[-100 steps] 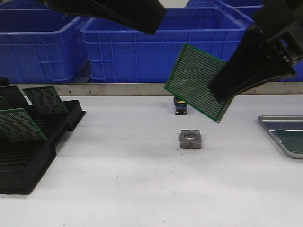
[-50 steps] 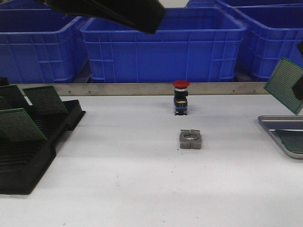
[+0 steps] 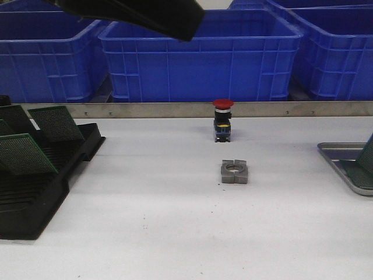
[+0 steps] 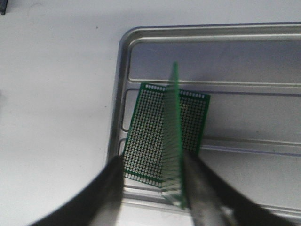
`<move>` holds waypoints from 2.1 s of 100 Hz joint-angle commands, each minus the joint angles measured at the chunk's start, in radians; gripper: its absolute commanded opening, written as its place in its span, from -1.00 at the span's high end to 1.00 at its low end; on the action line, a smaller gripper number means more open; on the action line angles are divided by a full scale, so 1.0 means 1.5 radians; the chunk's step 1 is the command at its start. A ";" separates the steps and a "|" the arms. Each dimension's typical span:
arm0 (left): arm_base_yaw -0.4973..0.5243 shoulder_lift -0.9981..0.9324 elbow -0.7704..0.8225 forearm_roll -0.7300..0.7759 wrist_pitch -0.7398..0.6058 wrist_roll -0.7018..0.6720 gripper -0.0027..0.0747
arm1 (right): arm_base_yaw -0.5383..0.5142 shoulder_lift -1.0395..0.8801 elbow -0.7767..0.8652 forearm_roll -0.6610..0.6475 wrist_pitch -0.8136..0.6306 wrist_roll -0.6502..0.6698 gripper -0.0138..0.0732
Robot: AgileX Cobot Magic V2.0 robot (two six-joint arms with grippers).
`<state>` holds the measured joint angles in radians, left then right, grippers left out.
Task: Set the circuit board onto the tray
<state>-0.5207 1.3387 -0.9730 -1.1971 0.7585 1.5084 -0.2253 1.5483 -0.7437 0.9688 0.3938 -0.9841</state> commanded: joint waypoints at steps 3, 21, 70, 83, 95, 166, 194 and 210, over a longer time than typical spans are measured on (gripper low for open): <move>-0.005 -0.014 -0.021 -0.040 -0.003 -0.005 -0.54 | -0.004 -0.030 -0.019 0.015 -0.019 -0.005 -0.85; 0.000 -0.017 -0.022 -0.040 -0.003 -0.007 -0.53 | -0.004 -0.070 -0.019 0.015 -0.025 -0.005 -0.67; 0.115 -0.074 -0.021 -0.015 0.000 -0.012 0.97 | 0.006 -0.205 -0.016 0.014 0.076 -0.048 0.82; 0.150 -0.101 -0.012 -0.015 -0.011 -0.012 0.97 | 0.032 -0.242 -0.016 0.014 0.075 -0.064 0.82; 0.174 -0.140 0.018 -0.017 -0.065 -0.012 0.98 | 0.090 -0.277 -0.016 0.015 0.054 -0.071 0.82; 0.184 -0.559 0.356 -0.137 -0.455 -0.012 0.97 | 0.272 -0.720 0.278 0.042 -0.249 -0.074 0.82; 0.184 -0.702 0.444 -0.141 -0.488 -0.012 0.97 | 0.272 -0.879 0.357 0.042 -0.248 -0.074 0.82; 0.184 -0.719 0.458 -0.141 -0.488 -0.012 0.97 | 0.272 -0.892 0.358 0.042 -0.236 -0.074 0.82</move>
<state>-0.2471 0.2572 -0.2679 -1.3942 0.0415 1.5011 0.1805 0.2071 -0.1812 1.0201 0.0710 -1.0853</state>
